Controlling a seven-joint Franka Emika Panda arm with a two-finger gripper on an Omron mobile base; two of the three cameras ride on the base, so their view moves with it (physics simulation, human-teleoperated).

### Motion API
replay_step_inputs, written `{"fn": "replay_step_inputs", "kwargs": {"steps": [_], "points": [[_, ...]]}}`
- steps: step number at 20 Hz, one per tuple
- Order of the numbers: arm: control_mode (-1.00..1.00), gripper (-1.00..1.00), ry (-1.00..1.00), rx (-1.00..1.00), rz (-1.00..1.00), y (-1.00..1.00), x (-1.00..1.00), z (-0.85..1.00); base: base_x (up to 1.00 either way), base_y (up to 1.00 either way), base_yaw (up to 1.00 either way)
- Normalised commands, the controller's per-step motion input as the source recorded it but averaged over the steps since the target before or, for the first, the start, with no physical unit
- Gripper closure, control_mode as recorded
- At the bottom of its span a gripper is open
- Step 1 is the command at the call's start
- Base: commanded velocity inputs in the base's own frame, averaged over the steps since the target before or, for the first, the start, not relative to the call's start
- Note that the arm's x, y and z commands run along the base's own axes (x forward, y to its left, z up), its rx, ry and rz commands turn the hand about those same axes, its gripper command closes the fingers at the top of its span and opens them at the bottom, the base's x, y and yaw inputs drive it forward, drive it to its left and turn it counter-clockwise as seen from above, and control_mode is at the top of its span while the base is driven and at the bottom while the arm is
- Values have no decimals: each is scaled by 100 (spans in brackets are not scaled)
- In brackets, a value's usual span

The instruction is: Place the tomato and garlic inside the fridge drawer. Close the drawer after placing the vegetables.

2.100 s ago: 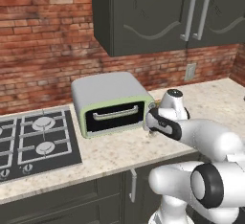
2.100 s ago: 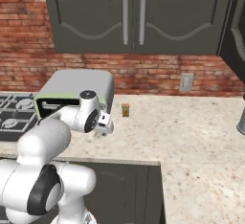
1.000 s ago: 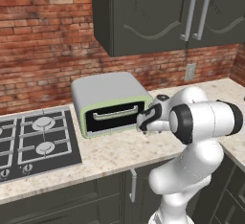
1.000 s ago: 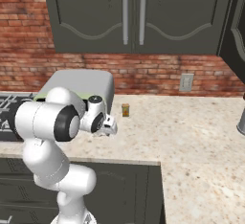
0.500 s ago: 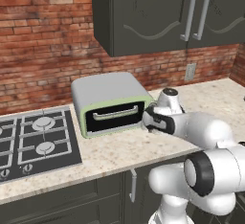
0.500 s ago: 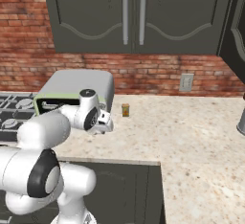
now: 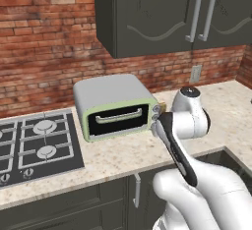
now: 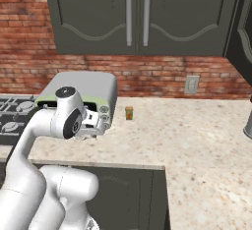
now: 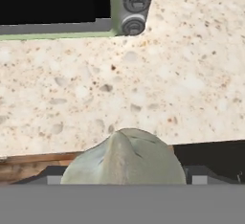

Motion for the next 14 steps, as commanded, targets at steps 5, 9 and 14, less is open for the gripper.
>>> {"fn": "replay_step_inputs", "kwargs": {"steps": [5,9,14], "points": [[-100,100,-2,0,1,4,-98,55,0,0,0],[-100,100,-5,0,-1,0,-83,21,0,0,0],[-100,100,0,0,-1,0,-11,0,0,0,0]]}}
